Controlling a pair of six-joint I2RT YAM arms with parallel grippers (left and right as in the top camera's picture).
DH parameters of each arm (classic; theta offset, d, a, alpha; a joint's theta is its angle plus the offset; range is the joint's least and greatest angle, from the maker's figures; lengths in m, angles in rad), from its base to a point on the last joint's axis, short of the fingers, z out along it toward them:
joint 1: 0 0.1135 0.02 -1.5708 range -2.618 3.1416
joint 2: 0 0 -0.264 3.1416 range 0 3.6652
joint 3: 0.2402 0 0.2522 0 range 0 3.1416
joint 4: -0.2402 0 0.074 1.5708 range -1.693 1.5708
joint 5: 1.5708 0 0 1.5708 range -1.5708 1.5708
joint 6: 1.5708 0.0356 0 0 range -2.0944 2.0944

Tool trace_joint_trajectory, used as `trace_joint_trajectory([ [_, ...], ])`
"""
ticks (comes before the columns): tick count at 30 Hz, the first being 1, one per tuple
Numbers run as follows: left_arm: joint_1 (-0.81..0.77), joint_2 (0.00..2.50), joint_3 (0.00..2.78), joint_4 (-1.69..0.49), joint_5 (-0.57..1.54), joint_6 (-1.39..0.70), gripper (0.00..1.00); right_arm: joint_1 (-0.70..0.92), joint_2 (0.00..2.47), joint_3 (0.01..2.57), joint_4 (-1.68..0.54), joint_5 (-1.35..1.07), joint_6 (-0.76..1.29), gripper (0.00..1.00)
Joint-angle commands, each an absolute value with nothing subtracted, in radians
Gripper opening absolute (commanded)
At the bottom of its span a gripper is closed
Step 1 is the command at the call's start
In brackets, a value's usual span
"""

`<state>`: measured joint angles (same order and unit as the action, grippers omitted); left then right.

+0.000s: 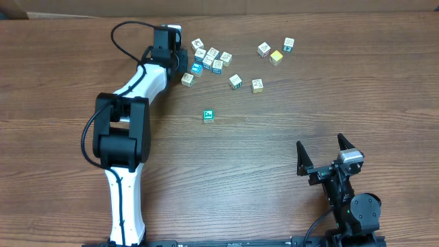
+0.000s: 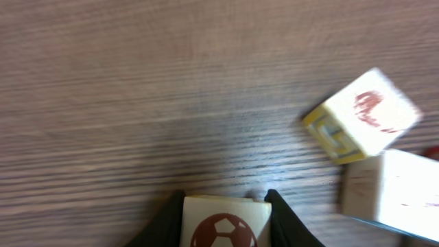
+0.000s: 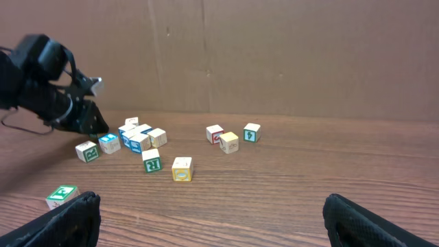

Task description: Form a horizontal line

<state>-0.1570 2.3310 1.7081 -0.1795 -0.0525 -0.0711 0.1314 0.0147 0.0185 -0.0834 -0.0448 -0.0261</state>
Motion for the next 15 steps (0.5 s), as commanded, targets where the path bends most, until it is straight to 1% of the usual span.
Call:
trace_joint_trajectory([
  [1,-0.152,2.154,1.734,-0.21,-0.058,-0.076,0.27,0.129,0.003,0.008,-0.081,-0.039,-0.031,1.0],
  [8,-0.19,1.955,1.734,-0.428,-0.054,-0.16,0.25,0.129,0.003,0.008,-0.081,-0.039,-0.031,1.0],
  [11,-0.238,1.902,1.734,-0.572,-0.055,-0.228,0.23,0.129,0.003,0.008,-0.081,-0.039,-0.031,1.0],
  [15,-0.325,1.898,1.729,-0.731,-0.056,-0.349,0.21,0.129,0.003,0.008,-0.081,-0.039,-0.031,1.0],
])
